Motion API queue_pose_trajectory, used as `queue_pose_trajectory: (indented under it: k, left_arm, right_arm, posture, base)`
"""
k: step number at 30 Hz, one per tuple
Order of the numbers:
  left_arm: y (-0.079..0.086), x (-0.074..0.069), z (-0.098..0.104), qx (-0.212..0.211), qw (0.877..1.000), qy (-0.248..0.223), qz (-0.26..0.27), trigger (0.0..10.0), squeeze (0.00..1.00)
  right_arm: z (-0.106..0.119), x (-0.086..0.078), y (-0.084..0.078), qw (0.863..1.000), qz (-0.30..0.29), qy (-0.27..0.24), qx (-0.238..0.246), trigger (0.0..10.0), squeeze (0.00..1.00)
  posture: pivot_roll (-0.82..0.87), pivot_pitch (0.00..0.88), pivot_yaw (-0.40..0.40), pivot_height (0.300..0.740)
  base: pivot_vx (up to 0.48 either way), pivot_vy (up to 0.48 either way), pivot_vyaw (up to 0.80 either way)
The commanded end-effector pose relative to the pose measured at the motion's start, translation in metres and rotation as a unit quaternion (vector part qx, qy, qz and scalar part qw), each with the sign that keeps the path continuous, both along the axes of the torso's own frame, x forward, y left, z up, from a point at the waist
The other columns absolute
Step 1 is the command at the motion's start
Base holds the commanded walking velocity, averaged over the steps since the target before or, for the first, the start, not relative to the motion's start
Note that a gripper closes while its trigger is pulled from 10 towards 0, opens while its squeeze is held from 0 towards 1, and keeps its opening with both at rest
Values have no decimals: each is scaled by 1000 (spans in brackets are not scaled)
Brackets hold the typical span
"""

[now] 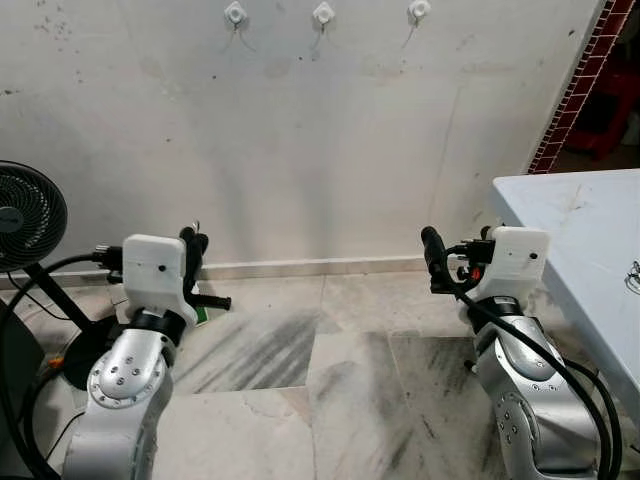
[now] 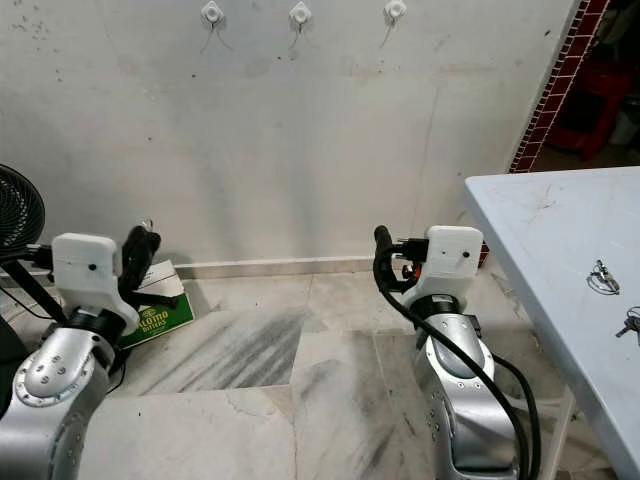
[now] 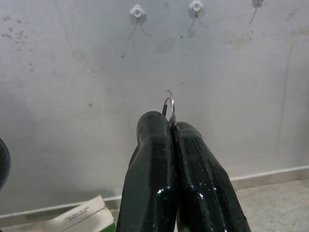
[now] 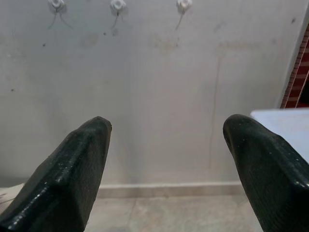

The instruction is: Hang keys on a hook

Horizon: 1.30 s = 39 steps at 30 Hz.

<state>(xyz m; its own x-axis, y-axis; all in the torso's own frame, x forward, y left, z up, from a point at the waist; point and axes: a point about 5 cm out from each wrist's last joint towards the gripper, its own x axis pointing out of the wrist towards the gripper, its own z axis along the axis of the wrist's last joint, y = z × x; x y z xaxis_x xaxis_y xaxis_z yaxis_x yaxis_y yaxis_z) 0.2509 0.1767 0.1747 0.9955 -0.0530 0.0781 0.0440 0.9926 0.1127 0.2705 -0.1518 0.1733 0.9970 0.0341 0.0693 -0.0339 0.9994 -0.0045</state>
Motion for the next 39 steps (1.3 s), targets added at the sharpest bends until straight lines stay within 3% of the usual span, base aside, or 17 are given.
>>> queue_pose_trajectory:
  k: [1, 24, 39]
  left_arm:
    - [3, 1, 2, 0, 1000, -6, 0, 10000, 0]
    - [0, 1, 1, -7, 1000, -9, -14, 10000, 0]
    - [-1, -4, -2, -11, 1000, -3, -9, 10000, 0]
  right_arm:
    - [9, 1, 2, 1000, 4, -23, -7, 10000, 0]
    - [10, 7, 7, 999, 19, -32, -25, 10000, 0]
    - [7, 6, 12, 999, 34, -29, -22, 10000, 0]
  posture:
    - [19, 0, 28, 740]
    - [29, 0, 17, 740]
    - [41, 0, 6, 740]
  base:
    - [0, 0, 0]
    - [321, 0, 0]
    - [327, 280, 0]
